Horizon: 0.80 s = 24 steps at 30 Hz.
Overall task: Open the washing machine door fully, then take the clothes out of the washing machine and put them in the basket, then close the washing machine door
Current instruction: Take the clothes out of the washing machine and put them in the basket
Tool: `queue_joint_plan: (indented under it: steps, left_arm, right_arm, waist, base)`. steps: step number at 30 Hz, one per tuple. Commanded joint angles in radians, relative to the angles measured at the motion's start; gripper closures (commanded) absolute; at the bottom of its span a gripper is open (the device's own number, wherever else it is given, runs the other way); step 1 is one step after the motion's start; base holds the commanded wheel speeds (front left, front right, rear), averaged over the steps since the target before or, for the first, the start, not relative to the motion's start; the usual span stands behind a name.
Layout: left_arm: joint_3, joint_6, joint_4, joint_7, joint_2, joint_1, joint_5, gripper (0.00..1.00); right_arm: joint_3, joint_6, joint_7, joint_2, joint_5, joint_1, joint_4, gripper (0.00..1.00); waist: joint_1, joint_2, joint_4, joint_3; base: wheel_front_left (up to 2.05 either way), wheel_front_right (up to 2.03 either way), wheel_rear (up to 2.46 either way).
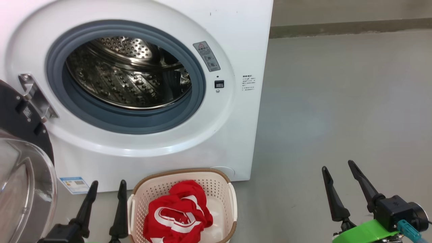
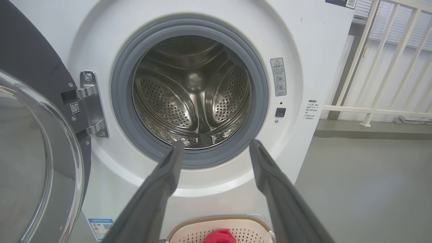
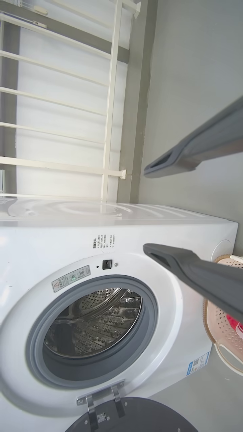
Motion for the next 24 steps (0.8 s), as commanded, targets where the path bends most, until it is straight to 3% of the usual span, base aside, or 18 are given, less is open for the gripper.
queue_joint_plan:
  steps: [1,24]
  left_arm:
    - [0.036,0.007,-0.033,-0.009,0.012,-0.009,0.014,0.00]
    - [0.063,0.025,-0.022,-0.009,-0.001,0.049,0.029,0.00]
  right_arm:
    - [0.024,0.005,-0.006,-0.005,-0.013,-0.008,-0.031,0.00]
    - [0.021,0.005,-0.006,-0.005,-0.017,0.039,-0.050,0.00]
  waist:
    - [-0.0001,0.0000,-0.003,-0.010]
    - [-0.0001,0.0000,-0.003,-0.042]
  base:
    - [0.00,0.00,0.00]
    - [0.00,0.00,0.00]
